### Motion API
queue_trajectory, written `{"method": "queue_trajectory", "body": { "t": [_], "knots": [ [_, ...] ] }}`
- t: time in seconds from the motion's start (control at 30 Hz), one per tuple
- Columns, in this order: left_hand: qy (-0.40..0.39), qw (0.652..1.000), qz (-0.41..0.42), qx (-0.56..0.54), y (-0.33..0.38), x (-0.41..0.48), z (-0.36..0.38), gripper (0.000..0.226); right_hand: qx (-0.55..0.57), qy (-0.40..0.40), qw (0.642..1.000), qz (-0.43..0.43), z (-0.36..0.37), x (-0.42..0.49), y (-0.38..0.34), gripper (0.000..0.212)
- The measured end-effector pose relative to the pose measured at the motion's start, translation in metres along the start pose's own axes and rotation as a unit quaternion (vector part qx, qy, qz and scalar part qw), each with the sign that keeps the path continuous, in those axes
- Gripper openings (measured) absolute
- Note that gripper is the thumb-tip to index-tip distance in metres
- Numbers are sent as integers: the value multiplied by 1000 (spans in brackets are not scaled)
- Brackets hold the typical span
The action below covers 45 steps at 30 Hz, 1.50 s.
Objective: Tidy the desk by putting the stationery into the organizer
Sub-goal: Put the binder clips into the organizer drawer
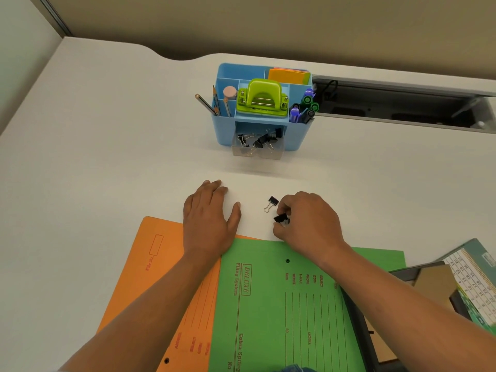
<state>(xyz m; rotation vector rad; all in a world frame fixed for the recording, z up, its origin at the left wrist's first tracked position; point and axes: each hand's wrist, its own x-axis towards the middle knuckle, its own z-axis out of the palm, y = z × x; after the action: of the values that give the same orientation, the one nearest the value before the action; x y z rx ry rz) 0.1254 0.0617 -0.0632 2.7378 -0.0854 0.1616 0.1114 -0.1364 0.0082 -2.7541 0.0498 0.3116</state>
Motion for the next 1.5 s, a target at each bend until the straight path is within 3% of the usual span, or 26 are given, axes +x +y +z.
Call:
{"method": "queue_trajectory", "body": {
  "t": [0.3,0.47,0.8,0.93,1.13,1.27,1.4,1.5],
  "knots": [
    [-3,1000,-1,-4,1,0,-1,41,193,97,975,-52,-40,36,-23,21],
    [-7,1000,-3,-7,1,0,-1,41,218,155,961,-72,-48,80,-38,21],
    [3,1000,1,-13,0,0,0,42,316,173,929,-79,-42,84,-25,29],
    [6,1000,4,-14,-1,-1,0,42,295,196,934,-44,-46,70,-5,27],
    [5,1000,-1,-21,1,0,0,43,166,101,981,15,-28,47,31,23],
    [9,999,-8,-53,17,5,-4,39,110,47,992,43,-15,35,38,22],
    [-32,995,26,-93,53,13,-10,33,86,43,993,73,-3,32,37,29],
    [-90,992,2,-86,76,20,-11,39,82,43,992,83,0,34,37,27]
  ]
}}
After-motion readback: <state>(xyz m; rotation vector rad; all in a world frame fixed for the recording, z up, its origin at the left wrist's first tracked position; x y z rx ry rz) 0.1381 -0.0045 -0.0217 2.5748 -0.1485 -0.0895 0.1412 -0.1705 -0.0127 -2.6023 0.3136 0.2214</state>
